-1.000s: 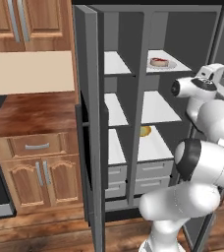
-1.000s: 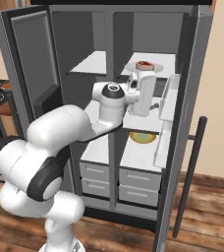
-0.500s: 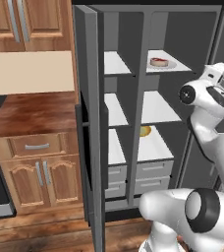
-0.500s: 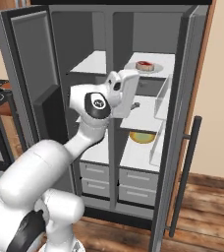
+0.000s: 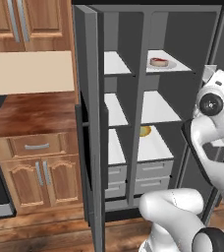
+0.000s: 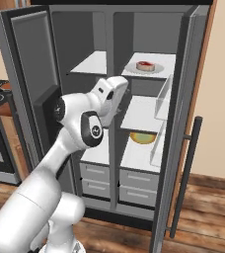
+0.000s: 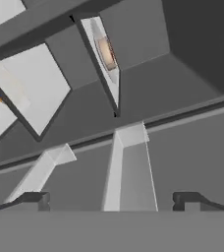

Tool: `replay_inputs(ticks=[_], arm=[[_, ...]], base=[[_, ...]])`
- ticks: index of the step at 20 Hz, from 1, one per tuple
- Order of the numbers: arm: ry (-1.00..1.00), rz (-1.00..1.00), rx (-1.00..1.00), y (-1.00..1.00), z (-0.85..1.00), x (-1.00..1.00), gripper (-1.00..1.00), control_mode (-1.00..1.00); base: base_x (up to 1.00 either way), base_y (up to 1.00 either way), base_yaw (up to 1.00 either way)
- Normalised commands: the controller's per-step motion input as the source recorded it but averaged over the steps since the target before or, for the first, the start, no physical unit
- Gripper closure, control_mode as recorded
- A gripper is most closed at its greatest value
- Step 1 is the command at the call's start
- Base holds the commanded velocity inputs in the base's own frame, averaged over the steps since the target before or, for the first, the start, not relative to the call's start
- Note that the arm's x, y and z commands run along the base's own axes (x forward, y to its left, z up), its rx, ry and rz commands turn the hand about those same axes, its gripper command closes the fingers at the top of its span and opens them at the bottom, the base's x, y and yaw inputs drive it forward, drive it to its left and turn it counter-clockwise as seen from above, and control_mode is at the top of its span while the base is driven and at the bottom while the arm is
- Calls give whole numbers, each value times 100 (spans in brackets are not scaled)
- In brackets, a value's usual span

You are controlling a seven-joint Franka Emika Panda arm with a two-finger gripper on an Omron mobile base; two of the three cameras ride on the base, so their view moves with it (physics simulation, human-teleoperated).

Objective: Retrieve the steak from the fridge and place it on the saucepan with marinade on the stove.

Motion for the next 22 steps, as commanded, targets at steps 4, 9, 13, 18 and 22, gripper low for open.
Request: replay_inputs(ticks=[4,9,13,18,22], arm=[[5,23,26,39,17,-25,-100,-100],[12,11,28,51,25,-35,-100,-100],[4,1,28,75,8,-39,-100,-100],[-7,-1,27,79,-1,-51,-100,-100],[-20,-10,30,49,1,-35,-100,-100]], base=[[0,0,0],[0,0,0],[0,0,0],[0,0,0],[0,0,0]])
